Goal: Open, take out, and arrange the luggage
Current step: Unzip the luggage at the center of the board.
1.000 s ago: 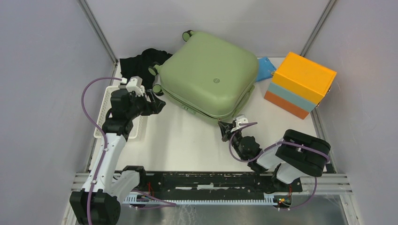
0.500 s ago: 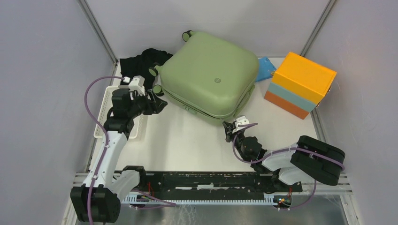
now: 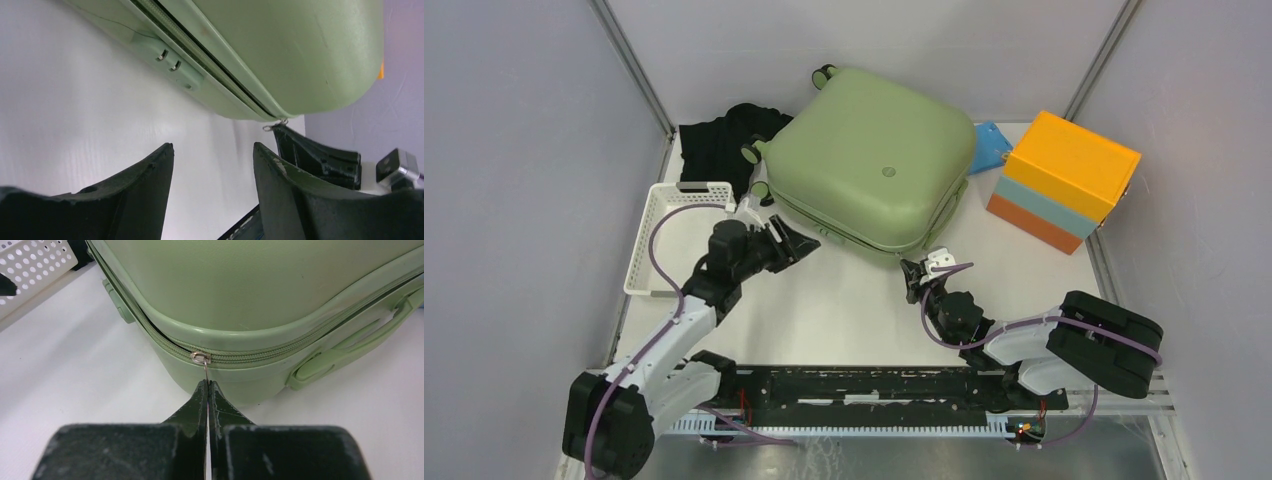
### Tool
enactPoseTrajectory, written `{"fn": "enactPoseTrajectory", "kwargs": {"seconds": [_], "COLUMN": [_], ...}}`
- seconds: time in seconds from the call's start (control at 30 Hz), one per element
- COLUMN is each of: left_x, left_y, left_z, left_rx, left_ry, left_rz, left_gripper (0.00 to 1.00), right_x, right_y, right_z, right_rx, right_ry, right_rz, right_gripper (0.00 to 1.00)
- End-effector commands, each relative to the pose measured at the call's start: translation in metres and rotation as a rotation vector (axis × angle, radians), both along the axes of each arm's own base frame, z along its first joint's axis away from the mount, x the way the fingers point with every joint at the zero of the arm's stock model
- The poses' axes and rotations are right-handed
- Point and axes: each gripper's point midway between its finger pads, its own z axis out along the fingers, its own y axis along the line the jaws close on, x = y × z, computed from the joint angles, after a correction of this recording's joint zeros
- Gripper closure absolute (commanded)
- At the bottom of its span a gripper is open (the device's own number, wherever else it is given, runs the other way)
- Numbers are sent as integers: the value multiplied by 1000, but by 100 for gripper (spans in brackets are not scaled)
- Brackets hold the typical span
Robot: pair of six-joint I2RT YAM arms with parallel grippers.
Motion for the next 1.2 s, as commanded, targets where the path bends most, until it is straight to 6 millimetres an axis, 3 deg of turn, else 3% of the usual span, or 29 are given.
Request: {"fn": "enactPoseTrajectory", "kwargs": {"seconds": [0.0, 0.3, 0.97, 1.17], "left_x": [38, 69, 97, 96], "left_y": [2, -9, -26, -23], "left_z": [21, -4, -19, -36], "left_rx": [-145, -108, -128, -123], "left_ry": [2, 195, 245, 291], "left_rz": [271, 410, 472, 512], "left_gripper": [34, 41, 43, 43], "right_x": [4, 4, 2, 2], "right_y": [-13, -14, -12, -13], "right_z": [0, 1, -4, -5], "right_rx": [4, 16, 18, 13], "right_ry": [-8, -14, -6, -3], "right_rz": [-65, -61, -49, -51], "right_gripper": [100, 100, 100, 100]}}
